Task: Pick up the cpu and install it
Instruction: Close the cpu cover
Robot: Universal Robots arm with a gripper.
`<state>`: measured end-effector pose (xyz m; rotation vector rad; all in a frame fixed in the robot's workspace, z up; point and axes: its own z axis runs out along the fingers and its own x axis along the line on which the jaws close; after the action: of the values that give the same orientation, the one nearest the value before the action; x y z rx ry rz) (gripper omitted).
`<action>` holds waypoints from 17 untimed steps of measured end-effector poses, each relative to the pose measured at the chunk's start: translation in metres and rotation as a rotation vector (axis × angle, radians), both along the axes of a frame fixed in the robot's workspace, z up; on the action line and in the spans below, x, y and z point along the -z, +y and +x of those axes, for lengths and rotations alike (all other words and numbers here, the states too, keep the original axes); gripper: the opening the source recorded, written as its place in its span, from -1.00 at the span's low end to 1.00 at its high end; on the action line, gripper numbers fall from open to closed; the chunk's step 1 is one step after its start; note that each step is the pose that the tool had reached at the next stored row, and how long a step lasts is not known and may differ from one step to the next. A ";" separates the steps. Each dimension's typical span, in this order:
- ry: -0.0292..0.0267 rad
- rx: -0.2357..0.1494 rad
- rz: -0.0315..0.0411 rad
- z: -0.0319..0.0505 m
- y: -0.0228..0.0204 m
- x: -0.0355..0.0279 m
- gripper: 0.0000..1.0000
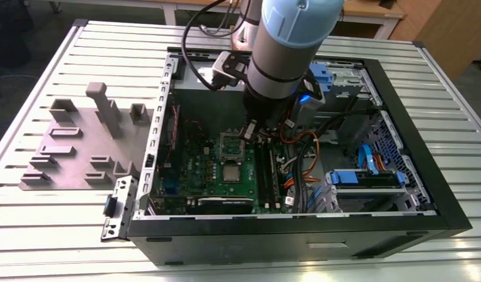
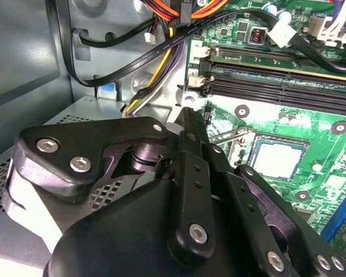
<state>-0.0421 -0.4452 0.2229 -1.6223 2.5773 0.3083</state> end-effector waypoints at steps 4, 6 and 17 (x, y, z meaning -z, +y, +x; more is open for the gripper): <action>-0.0002 0.000 -0.0031 -0.0001 -0.0002 -0.0015 -0.79; 0.0000 0.000 -0.0066 -0.0003 -0.0004 -0.0019 -0.79; 0.0000 0.000 -0.0177 -0.0013 -0.0009 -0.0055 -0.79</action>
<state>-0.0434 -0.4461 0.2284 -1.6279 2.5874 0.2863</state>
